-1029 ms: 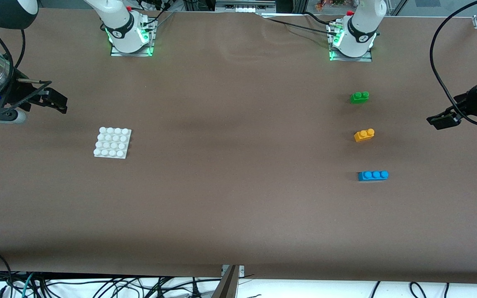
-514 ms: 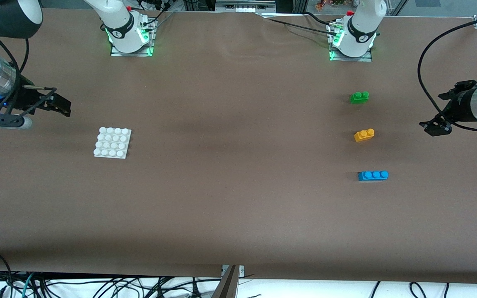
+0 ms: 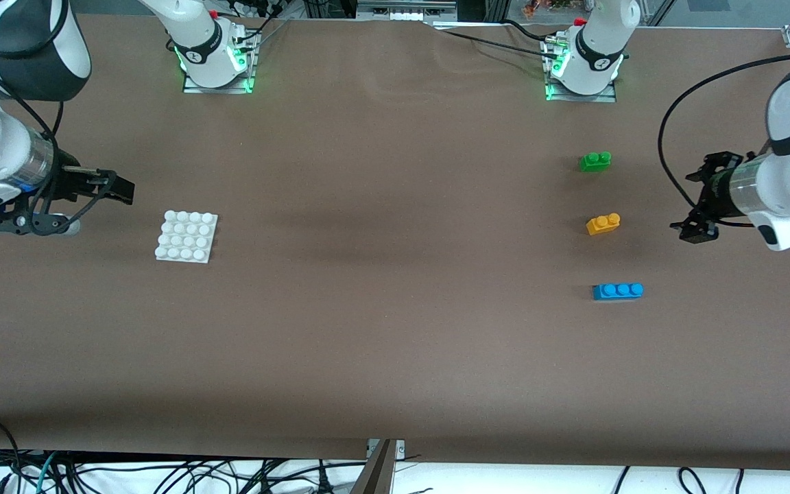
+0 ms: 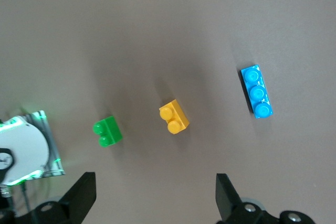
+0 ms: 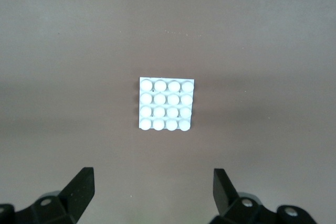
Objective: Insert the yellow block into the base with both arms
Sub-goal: 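Reach the left gripper to the yellow brick while the right gripper reaches the base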
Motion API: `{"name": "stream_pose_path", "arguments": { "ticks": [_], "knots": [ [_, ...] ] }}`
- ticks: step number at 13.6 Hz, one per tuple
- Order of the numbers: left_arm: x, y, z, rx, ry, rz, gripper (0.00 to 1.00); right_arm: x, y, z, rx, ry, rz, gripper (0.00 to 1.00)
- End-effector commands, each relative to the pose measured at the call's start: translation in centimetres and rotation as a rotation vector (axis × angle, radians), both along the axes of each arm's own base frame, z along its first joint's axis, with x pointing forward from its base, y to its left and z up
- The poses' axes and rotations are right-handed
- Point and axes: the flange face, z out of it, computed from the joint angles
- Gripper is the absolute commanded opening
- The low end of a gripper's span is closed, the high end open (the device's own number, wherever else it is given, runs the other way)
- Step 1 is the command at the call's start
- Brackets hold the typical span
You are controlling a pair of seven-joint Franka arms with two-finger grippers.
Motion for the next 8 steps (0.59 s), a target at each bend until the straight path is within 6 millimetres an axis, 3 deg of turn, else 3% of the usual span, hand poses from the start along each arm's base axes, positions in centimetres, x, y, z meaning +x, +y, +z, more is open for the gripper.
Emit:
{"name": "stream_pose_path", "arguments": {
  "ticks": [1, 4, 8],
  "knots": [
    [-1.7, -0.5, -1.7, -0.009, -0.038, 0.087, 1.00, 0.3, 0.1, -1.4, -0.003, 0.014, 0.006, 1.00],
    [-2.6, -0.4, -4.8, 0.006, -0.081, 0.143, 1.00, -0.1, -0.2, -4.4, -0.007, 0.030, 0.002, 1.00],
    [-3.3, -0.1, -8.6, 0.018, -0.143, 0.220, 1.00, -1.4, -1.2, -11.0, -0.009, 0.027, -0.010, 1.00]
  ]
}}
